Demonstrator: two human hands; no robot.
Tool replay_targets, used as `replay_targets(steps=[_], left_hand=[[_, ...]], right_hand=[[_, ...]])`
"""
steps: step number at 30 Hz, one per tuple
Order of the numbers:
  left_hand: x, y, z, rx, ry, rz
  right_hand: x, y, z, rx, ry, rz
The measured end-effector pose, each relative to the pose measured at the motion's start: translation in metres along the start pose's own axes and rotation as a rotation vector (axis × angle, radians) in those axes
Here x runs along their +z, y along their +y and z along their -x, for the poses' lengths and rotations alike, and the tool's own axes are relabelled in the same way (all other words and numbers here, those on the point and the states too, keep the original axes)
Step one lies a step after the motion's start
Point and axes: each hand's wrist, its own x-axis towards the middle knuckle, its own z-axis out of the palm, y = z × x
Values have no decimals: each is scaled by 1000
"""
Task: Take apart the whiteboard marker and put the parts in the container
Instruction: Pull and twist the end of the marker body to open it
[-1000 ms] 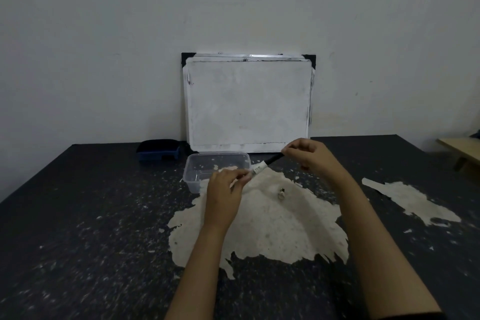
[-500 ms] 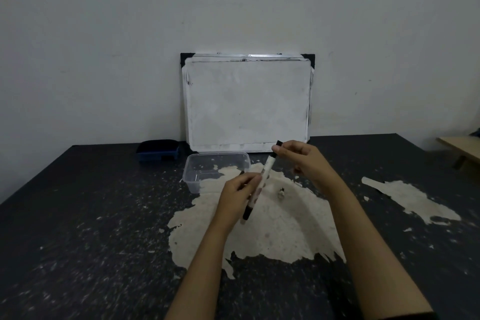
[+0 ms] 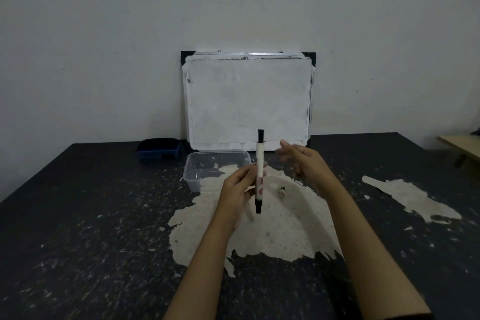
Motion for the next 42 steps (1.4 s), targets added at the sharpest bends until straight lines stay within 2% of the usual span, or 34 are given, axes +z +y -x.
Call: replay_targets(steps=[4, 7, 12, 16, 24, 32, 35, 39, 42], left_hand=[[-1, -5, -2, 35, 19, -22], [-4, -10, -2, 43, 26, -51], [-5, -16, -3, 32, 9, -156], [-4, -15, -4, 20, 18, -169], [-7, -17, -5, 26, 46, -185], [-6, -16, -5, 27, 55, -165], [-6, -15, -4, 25, 44, -90], [-7, -16, -6, 35, 58, -11], [-5, -15, -7, 37, 70, 18]], right_hand=[[-1, 14, 3, 5, 28, 103], [0, 16, 5, -13, 33, 91], [10, -1, 6, -194, 1, -52], [16, -11, 5, -268, -12, -56], [19, -9, 6, -201, 16, 38], [15, -3, 5, -283, 67, 4], [11, 8, 4, -223, 85, 53], [3, 40, 4, -2, 78, 351], [4, 60, 10, 123, 112, 447]])
